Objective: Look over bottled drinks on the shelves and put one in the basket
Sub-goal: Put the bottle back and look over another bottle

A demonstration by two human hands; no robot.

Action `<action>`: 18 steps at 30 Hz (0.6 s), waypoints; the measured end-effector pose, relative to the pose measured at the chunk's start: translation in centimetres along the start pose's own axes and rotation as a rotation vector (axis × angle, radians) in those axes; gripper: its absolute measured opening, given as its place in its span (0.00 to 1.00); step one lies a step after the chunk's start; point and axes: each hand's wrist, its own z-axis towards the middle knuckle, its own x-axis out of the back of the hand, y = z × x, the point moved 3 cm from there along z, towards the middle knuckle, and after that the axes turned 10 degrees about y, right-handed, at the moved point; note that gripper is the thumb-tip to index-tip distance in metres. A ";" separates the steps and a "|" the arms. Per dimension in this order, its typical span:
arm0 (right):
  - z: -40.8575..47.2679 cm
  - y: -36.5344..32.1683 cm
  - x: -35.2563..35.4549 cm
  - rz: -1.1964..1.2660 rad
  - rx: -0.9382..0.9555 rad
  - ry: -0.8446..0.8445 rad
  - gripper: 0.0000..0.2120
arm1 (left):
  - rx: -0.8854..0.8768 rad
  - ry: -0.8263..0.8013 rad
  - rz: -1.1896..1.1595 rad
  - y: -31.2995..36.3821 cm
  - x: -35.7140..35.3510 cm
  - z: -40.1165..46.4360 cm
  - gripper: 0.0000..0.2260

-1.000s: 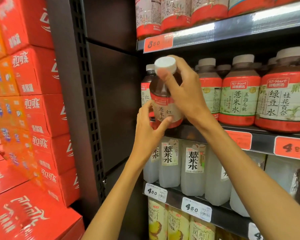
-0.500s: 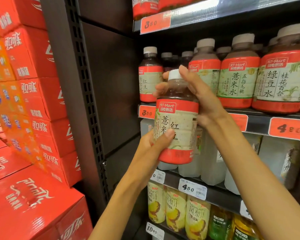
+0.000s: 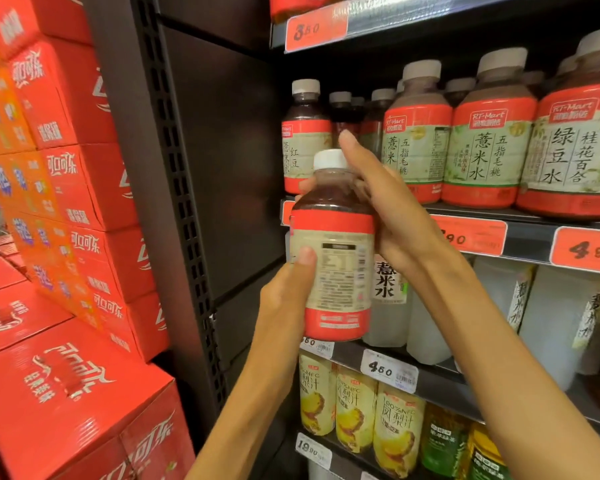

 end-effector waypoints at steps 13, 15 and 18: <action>0.3 0.7 -1.0 0.037 -0.017 0.054 0.16 | 0.034 -0.047 0.009 0.5 1.0 -0.1 0.18; 0.3 0.8 -1.0 -0.005 -0.019 0.058 0.17 | 0.055 -0.054 -0.067 0.2 0.7 -0.1 0.17; 0.3 0.7 -0.7 -0.012 -0.030 -0.056 0.20 | 0.196 -0.088 -0.311 -0.3 0.8 -0.3 0.22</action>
